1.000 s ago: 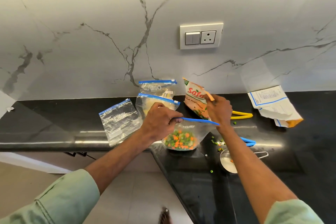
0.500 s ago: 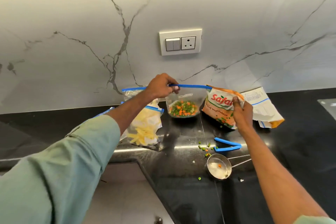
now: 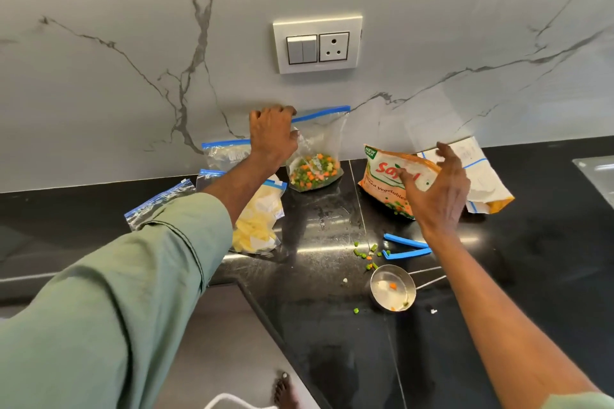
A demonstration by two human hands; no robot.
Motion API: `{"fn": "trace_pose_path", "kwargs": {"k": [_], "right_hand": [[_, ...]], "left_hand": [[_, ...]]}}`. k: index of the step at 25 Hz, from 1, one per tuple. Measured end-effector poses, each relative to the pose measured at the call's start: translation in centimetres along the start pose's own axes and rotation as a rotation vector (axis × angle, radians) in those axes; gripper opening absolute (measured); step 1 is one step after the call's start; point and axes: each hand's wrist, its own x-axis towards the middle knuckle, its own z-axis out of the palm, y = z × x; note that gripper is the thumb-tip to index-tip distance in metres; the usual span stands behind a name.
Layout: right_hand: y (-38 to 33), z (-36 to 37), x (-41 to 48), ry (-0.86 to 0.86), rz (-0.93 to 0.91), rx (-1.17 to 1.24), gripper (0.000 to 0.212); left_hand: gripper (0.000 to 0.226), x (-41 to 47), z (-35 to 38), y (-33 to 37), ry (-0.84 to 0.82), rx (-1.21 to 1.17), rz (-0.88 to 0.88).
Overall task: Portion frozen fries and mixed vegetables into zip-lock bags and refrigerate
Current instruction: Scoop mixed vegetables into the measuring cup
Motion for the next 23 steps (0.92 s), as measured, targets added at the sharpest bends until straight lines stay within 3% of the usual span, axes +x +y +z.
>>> {"fn": "trace_pose_path", "kwargs": {"k": [5, 9, 12, 14, 16, 18, 19, 20, 21, 23], "right_hand": [[-1.0, -0.4, 1.4, -0.106, 0.128, 0.244, 0.028], [-0.1, -0.4, 3.6, -0.096, 0.203, 0.213, 0.027], [1.0, 0.2, 4.3, -0.111, 0.239, 0.202, 0.03], [1.2, -0.2, 4.2, -0.045, 0.154, 0.117, 0.031], [1.8, -0.5, 3.2, 0.121, -0.161, -0.095, 0.029], [2.4, 0.0, 0.8, 0.065, -0.71, -0.258, 0.013], [2.7, 0.7, -0.8, -0.078, -0.903, -0.303, 0.007], [2.8, 1.3, -2.4, -0.239, -0.974, -0.338, 0.008], [2.9, 2.0, -3.6, -0.393, -0.897, -0.377, 0.014], [2.3, 3.1, -4.4, -0.587, -0.492, -0.445, 0.028]], "left_hand": [[0.015, 1.0, -0.7, -0.7, -0.086, 0.005, 0.003], [0.015, 1.8, -1.1, -1.2, -0.103, 0.111, 0.027], [0.036, 0.1, -1.1, 0.1, 0.071, 0.118, 0.081], [0.048, -2.8, -1.2, 2.5, 0.215, 0.038, 0.241], [0.043, -7.1, -0.6, 5.6, 0.216, -0.128, 0.423], [0.047, -11.7, 0.3, 8.1, 0.053, -0.202, 0.486], [0.051, -13.7, 1.0, 8.9, -0.061, -0.22, 0.49], [0.053, -15.2, 2.0, 9.5, -0.186, -0.245, 0.472], [0.056, -16.5, 2.9, 9.8, -0.327, -0.279, 0.421], [0.07, -18.3, 4.4, 9.8, -0.618, -0.336, 0.286]]}}
